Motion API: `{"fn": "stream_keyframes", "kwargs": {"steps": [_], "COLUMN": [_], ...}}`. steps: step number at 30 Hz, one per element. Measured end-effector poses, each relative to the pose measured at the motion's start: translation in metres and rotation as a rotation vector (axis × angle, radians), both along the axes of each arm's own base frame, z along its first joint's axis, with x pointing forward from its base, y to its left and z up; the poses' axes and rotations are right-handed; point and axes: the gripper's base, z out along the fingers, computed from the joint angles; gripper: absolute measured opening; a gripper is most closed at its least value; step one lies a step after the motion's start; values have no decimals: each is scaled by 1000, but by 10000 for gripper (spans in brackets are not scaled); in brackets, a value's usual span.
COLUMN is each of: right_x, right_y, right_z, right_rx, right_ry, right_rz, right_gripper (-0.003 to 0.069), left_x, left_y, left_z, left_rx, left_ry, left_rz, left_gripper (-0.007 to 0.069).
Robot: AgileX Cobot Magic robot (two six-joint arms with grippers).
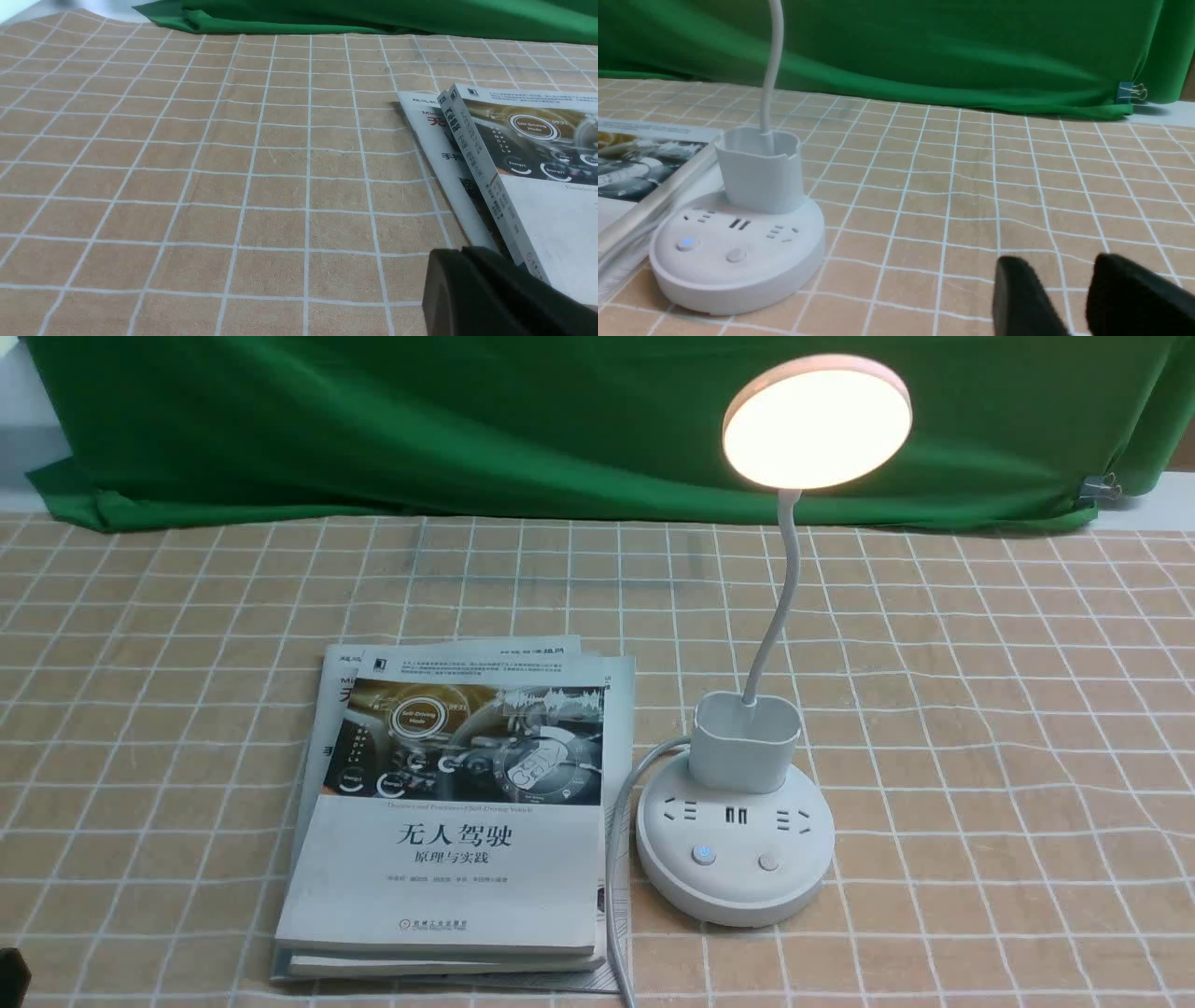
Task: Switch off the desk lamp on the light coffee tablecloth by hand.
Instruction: 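Press the power button on the lamp base to turn the lamp off with the right gripper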
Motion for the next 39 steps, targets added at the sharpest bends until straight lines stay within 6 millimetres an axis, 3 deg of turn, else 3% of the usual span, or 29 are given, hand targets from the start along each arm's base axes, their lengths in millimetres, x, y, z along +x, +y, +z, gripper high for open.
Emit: {"fn": "stream_keyframes", "kwargs": {"steps": [34, 37, 39], "right_x": [0, 1, 1], "right_y": [0, 0, 0], "right_z": [2, 6, 14], "right_rx": [6, 86, 262], "right_ry": [-23, -57, -115], "right_rz": [-1, -10, -23], "right_gripper": [241, 241, 241], "left_x": [0, 0, 0], "left_y": [0, 0, 0], "left_z": [0, 0, 0], "left_rx": [1, 1, 0], "left_ry": [0, 0, 0], "left_rz": [0, 0, 0], "left_gripper": [5, 5, 5]}}
